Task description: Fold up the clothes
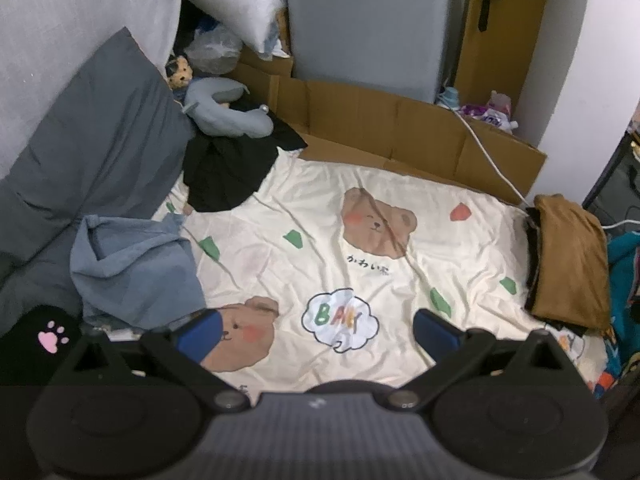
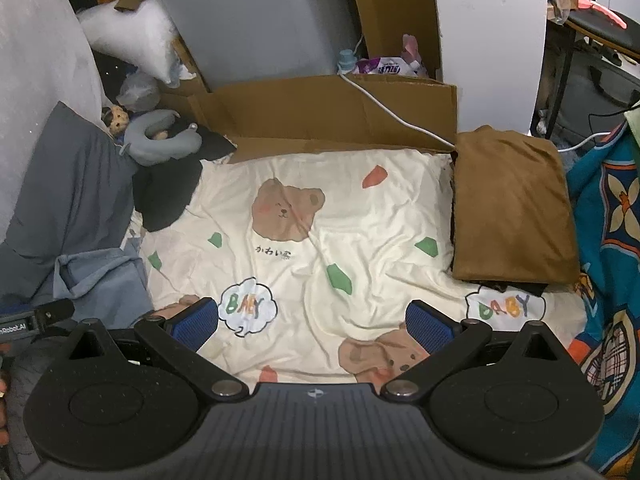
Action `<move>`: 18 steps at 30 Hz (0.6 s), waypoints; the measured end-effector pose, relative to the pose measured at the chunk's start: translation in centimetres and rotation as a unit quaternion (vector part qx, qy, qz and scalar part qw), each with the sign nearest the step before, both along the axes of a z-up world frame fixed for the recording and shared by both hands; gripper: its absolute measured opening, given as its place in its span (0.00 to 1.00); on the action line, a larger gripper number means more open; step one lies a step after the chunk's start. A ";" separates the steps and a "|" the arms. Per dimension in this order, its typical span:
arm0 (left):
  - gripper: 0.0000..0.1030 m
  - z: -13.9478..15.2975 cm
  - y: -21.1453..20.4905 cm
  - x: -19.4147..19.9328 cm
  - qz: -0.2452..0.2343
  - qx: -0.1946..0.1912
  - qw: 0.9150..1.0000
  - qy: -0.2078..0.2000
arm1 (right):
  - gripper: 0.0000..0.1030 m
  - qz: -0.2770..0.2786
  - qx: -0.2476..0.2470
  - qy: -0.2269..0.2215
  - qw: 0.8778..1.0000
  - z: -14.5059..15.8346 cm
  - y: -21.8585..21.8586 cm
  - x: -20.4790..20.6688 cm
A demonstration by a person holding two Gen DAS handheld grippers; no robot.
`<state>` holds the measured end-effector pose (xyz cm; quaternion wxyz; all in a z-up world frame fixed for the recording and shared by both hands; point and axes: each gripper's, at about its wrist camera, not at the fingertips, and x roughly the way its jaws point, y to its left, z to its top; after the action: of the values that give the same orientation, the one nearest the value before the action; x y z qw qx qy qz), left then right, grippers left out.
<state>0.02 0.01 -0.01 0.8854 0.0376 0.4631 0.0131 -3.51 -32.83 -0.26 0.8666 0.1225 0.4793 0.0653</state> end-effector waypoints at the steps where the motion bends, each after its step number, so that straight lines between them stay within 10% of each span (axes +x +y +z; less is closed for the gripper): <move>1: 0.99 0.0 0.0 0.0 0.000 -0.004 1.000 -0.001 | 1.00 0.003 -0.004 -0.001 1.000 0.0 0.1 0.0; 18: 0.99 0.1 0.2 0.3 0.000 -0.029 0.999 -0.013 | 1.00 0.006 -0.027 -0.047 0.999 0.7 0.4 -0.4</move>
<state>0.36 0.16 0.05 0.8922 0.0117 0.4514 0.0005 -3.95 -32.44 0.39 0.8907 0.0930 0.4405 0.0630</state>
